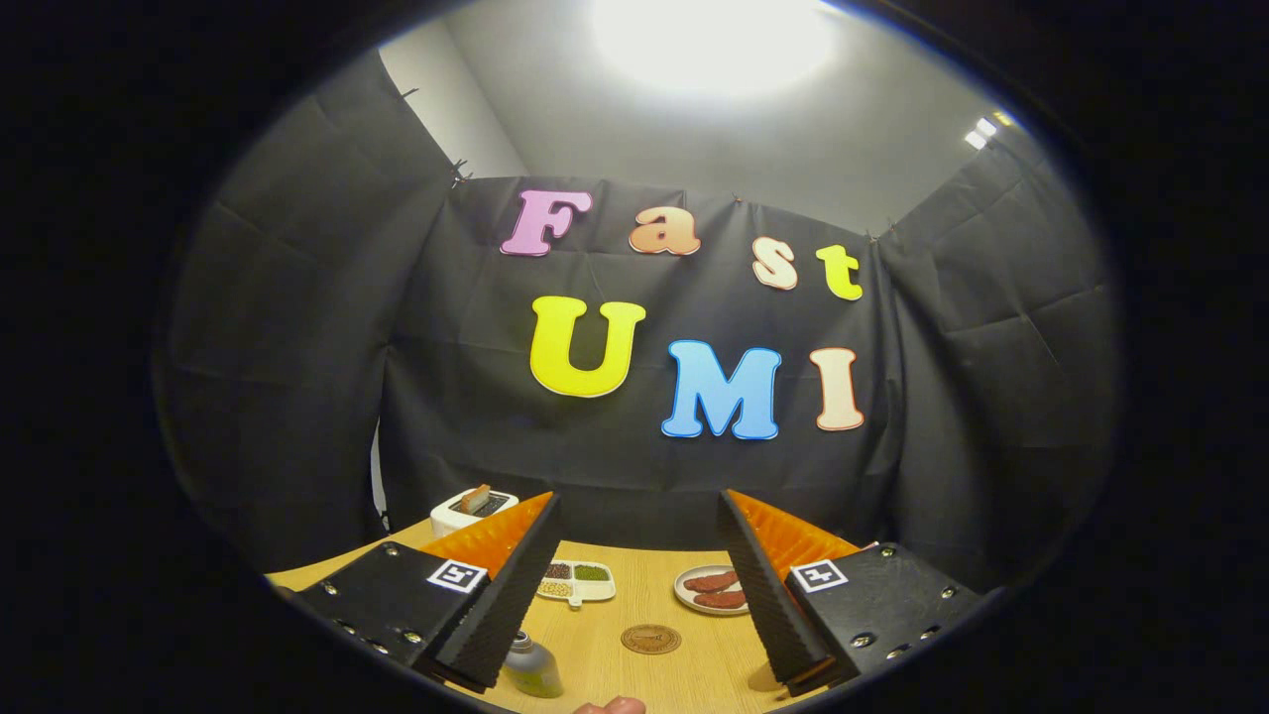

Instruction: Take the bottle from table, then pour the juice into the cup, finally place the bottle on the coaster

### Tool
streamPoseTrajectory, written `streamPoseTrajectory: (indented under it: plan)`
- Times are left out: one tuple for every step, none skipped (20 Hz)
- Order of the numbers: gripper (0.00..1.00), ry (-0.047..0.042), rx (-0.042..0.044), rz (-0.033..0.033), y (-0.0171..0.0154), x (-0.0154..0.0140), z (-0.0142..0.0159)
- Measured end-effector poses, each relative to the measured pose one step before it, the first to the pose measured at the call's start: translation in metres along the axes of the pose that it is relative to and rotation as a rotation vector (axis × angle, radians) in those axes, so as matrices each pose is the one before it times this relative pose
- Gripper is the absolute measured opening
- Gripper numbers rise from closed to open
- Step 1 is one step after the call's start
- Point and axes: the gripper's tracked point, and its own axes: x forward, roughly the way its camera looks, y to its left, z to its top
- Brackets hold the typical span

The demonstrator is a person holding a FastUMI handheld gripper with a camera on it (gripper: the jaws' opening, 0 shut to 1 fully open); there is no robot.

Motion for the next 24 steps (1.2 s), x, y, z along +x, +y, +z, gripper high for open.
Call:
streamPoseTrajectory:
  plan:
    - [0.96, 0.002, 0.0088, 0.00389, 0.00076, -0.00036, -0.00259]
    - [0.96, -0.00409, 0.0098, 0.00066, 0.00048, -0.00031, 0.00022]
    - [0.96, -0.00654, 0.00833, -0.00429, -0.00157, -0.00083, 0.00193]
    - [0.96, -0.01078, 0.00952, -0.00455, -0.00182, -0.00095, 0.0021]
    - [0.96, -0.01036, 0.01253, -0.00467, -0.00077, -0.00077, 0.00071]
    - [0.96, -0.00792, 0.013, -0.00505, -0.00073, -0.00105, 0.00025]
    - [0.96, -0.00544, 0.00859, -0.00619, -0.00081, -0.00136, -0.00192]
    - [0.96, -0.00117, 0.00305, -0.00312, 0.00006, -0.00134, -0.00078]
    - [0.96, 0.00289, -0.00133, 0.00013, 0.00138, -0.00064, -0.00395]
    - [0.96, 0.00557, -0.00357, 0.00271, 0.00238, -0.00003, -0.00449]
    - [0.96, 0.00446, -0.00083, 0.00431, 0.00377, -0.00116, -0.00392]
    - [0.96, 0.00353, 0.00479, 0.00707, 0.00377, 0.00033, -0.00383]
    - [0.96, 0.00239, 0.00562, 0.00766, 0.00498, -0.00074, -0.00386]
    - [0.96, 0.00464, 0.0047, 0.0064, 0.00434, 0.00023, -0.00404]
    - [0.96, 0.00672, 0.00112, 0.00678, 0.0052, 0.00023, -0.00542]
    - [0.96, 0.00738, 0.00013, 0.00765, 0.00544, 0.00006, -0.00497]
    - [0.96, 0.00479, -0.00217, 0.00869, 0.00602, 0.00029, -0.00546]
    - [0.96, 0.00795, -0.00161, 0.00811, 0.00587, 0.00114, -0.00539]
    - [0.96, 0.01125, -0.00081, 0.00823, 0.00633, 0.00009, -0.00825]
    - [0.96, 0.01056, -0.00077, 0.00937, 0.00635, 0.00106, -0.00592]
    - [0.96, 0.01053, -0.00161, 0.00892, 0.0073, 0.00131, -0.0069]
    - [0.96, 0.00936, -0.00213, 0.00866, 0.0061, 0.00109, -0.00616]
    - [0.96, 0.00869, -0.00181, 0.00464, 0.00501, 0.00052, -0.00649]
    - [0.96, 0.01152, 0.002, 0.00376, 0.00476, 0.00155, -0.00742]
